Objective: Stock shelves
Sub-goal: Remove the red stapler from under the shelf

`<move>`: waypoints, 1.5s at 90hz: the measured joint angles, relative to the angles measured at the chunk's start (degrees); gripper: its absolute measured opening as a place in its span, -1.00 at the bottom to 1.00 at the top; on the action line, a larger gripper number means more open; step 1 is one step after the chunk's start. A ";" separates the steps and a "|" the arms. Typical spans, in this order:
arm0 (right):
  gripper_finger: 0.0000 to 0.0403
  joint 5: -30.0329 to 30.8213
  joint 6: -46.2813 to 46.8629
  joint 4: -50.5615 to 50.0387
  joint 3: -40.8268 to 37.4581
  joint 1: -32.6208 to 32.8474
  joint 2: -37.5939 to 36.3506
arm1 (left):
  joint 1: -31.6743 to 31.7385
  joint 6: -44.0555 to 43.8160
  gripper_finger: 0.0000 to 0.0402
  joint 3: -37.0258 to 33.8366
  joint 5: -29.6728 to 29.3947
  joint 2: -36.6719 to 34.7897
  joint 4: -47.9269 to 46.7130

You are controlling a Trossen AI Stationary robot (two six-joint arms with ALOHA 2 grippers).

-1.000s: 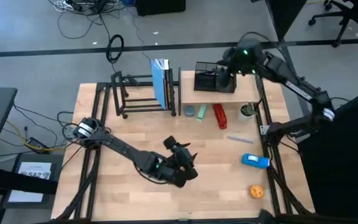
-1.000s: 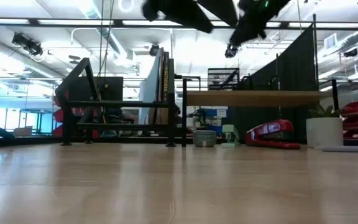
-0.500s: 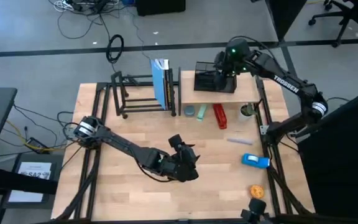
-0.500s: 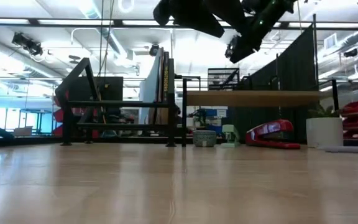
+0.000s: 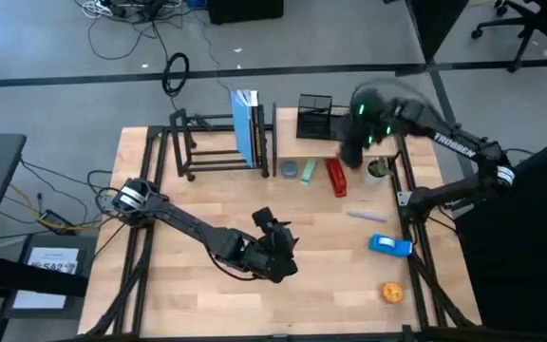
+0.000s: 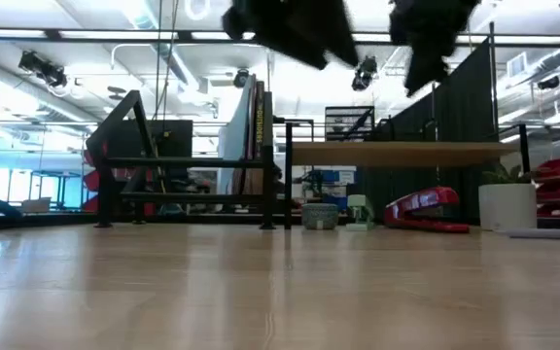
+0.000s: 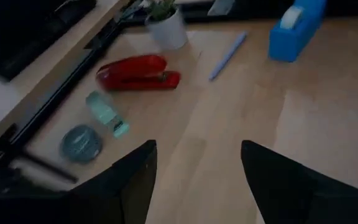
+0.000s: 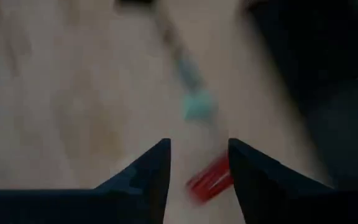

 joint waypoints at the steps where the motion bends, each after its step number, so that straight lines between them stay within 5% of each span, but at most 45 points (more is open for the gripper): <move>1: -0.39 0.78 1.50 0.19 -0.90 1.00 -0.52 | -0.04 -0.58 0.06 0.00 -0.31 0.00 -0.76; 18: -0.52 10.03 28.65 12.82 -17.99 20.53 -9.15 | -1.85 -10.23 0.06 0.00 -3.35 0.00 -12.43; 34: -0.59 12.35 29.70 34.51 -30.73 31.48 -11.00 | -3.28 -12.36 0.06 0.00 -6.41 0.00 -15.17; 49: -0.47 21.64 37.99 36.02 -34.51 31.89 -8.55 | -3.88 -13.66 0.06 0.00 -6.53 0.00 -15.77; 77: 0.30 38.95 44.94 29.84 -34.38 29.21 -2.25 | -4.07 -14.23 0.06 0.00 -7.24 0.00 -15.63; 90: 0.41 44.08 50.14 28.07 -34.46 26.27 4.65 | -4.07 -14.29 0.06 0.00 -7.56 0.00 -15.48; 106: 0.20 43.60 49.45 31.83 -34.46 22.04 12.08 | -4.41 -14.31 0.06 0.00 -7.56 0.00 -15.14; 127: -0.49 41.26 46.52 33.44 -34.35 19.51 15.38 | -5.01 -14.34 0.06 0.00 -7.49 0.00 -14.44; 135: -0.52 39.95 45.79 32.73 -34.44 20.47 13.79 | -5.21 -14.32 0.06 0.00 -7.51 0.00 -14.38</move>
